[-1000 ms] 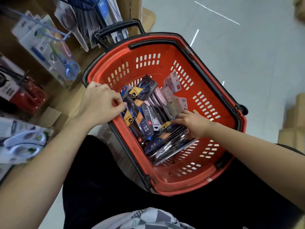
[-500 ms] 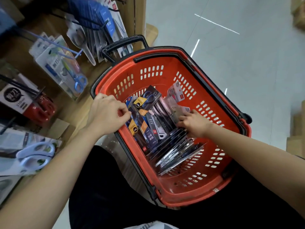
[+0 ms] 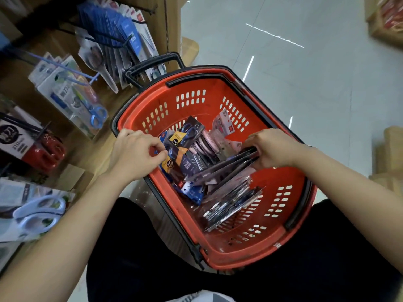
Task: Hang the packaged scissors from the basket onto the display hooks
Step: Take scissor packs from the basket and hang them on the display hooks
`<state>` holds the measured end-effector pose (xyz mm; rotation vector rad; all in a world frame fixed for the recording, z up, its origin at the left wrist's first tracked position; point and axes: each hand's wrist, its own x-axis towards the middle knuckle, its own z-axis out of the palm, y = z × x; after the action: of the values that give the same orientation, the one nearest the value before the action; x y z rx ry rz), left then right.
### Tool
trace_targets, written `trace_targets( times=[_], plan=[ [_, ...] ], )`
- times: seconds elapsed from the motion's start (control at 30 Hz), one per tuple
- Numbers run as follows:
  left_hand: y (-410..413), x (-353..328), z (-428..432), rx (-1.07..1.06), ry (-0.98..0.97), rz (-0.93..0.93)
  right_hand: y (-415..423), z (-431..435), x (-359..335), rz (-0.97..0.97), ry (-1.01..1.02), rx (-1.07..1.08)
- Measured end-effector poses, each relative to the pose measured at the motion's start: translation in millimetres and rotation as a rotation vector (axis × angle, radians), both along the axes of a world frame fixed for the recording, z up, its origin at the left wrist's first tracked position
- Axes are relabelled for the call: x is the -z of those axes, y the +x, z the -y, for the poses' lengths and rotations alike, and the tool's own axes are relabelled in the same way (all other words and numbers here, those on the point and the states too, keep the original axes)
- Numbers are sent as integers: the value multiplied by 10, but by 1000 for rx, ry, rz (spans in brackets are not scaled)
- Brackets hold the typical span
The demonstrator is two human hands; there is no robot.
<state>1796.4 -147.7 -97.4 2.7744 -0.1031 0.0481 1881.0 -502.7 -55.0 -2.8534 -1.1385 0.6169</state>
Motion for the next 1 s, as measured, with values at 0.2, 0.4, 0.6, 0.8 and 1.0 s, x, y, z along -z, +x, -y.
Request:
trace_targets(
  times=[0.2, 0.4, 0.6, 0.8, 1.0],
  plan=[
    [-176, -261, 507, -36, -295, -68, -214, 153, -189, 45, 193, 291],
    [-199, -280, 991, -302, -927, -536, -320, 64, -133, 60, 303, 561],
    [-233, -260, 1272, -734, -1577, -1057, -482, 1, -125, 118, 465, 732],
    [-85, -296, 1468, -685, -1839, -1136, -818, -290, 14, 134, 573, 824],
    [-62, -333, 1512, -698, -1728, -1032, -1109, -459, 173, 98, 407, 738]
  ],
)
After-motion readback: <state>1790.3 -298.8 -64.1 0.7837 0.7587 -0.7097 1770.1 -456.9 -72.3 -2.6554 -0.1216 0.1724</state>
